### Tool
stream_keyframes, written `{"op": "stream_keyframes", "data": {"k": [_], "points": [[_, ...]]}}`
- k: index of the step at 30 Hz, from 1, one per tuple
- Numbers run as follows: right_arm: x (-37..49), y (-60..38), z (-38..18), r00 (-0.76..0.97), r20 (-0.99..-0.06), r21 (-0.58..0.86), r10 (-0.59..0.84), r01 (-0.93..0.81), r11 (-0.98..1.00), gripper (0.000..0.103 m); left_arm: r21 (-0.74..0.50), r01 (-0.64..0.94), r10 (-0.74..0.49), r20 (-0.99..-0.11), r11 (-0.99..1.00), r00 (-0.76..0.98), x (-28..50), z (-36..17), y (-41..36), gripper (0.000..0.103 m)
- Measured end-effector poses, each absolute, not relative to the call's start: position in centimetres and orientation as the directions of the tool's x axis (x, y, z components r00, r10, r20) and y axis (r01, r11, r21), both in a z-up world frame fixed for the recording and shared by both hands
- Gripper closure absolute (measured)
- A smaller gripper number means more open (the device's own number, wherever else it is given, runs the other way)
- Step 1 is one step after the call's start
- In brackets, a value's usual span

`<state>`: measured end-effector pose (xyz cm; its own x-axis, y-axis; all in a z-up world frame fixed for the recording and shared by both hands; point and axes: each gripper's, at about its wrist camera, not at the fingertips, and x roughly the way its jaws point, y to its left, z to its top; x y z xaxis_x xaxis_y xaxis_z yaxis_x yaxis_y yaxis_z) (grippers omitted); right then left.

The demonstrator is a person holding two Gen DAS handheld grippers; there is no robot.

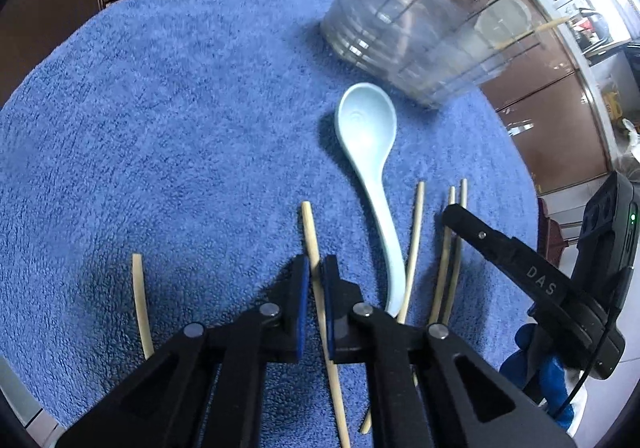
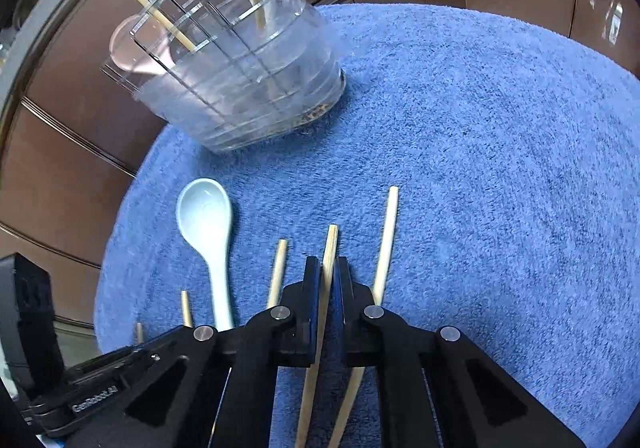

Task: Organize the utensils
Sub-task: 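Lower both tools and close each on a wooden chopstick, then lift both chopsticks and carry them over the holder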

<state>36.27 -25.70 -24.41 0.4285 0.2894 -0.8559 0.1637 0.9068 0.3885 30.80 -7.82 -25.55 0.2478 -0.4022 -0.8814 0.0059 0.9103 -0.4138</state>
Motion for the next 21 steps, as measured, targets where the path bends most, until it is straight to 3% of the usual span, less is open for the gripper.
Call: {"op": "stream_keyframes", "data": {"k": [11, 21], "points": [[30.3, -26.8, -18.0, 0.612, -0.713, 0.453, 0.342, 0.030, 0.891, 0.097, -0.419, 0.080, -0.408, -0.794, 0.904, 0.450, 26.4, -20.6, -6.0, 0.097], [22.2, -25.3, -11.8, 0.744, -0.601, 0.388, 0.292, -0.048, 0.920, 0.097, -0.409, 0.130, -0.399, -0.688, 0.903, 0.606, 21.7, -16.1, -3.8, 0.098]]}}
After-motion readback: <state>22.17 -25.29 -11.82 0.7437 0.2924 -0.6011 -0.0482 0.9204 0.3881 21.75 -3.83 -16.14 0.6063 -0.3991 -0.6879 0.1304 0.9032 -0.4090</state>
